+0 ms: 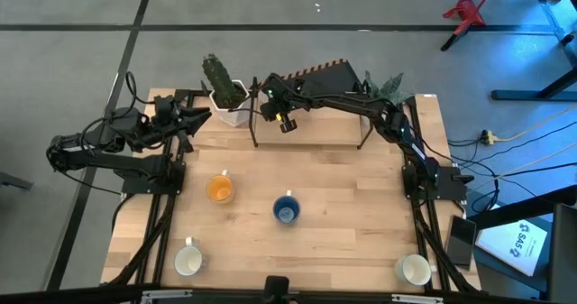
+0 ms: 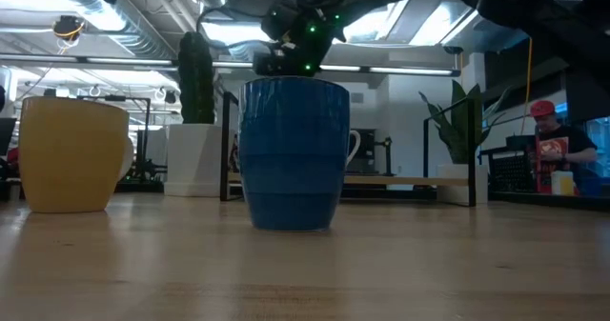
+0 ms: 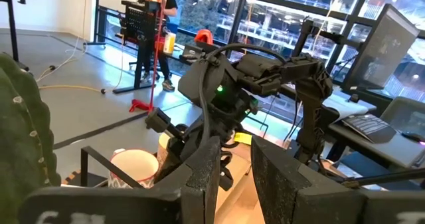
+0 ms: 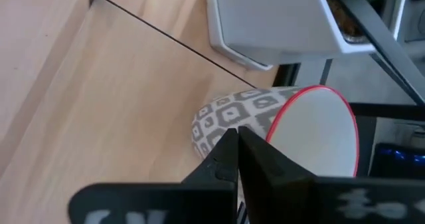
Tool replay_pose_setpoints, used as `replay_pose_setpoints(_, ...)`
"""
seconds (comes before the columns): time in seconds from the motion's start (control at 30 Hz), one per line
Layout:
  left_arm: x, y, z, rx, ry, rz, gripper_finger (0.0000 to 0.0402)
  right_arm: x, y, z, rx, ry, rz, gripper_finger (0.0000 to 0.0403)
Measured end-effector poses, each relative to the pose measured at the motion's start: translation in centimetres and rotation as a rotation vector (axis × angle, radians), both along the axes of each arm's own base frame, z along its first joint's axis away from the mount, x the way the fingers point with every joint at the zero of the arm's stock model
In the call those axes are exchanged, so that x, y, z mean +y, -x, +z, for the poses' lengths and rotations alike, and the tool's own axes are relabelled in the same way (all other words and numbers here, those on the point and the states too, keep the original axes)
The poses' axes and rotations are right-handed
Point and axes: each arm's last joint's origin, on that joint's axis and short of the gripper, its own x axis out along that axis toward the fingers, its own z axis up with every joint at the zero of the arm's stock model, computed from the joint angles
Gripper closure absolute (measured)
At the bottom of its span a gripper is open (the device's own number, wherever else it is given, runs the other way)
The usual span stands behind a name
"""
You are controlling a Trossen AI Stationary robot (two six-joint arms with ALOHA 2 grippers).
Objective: Place coffee mugs
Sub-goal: Adjust the gray patterned mug on the shelf, then adjust the orange patterned mug on the shelf
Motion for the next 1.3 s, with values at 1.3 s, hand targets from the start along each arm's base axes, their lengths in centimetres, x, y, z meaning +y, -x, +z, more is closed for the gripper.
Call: replay_pose_setpoints(1.3,0.0,0.0,0.0,0.007,-0.005,0.008,0.0321,-1.6,5.3,1.6,0.312,-0.046,-0.107,0.0403)
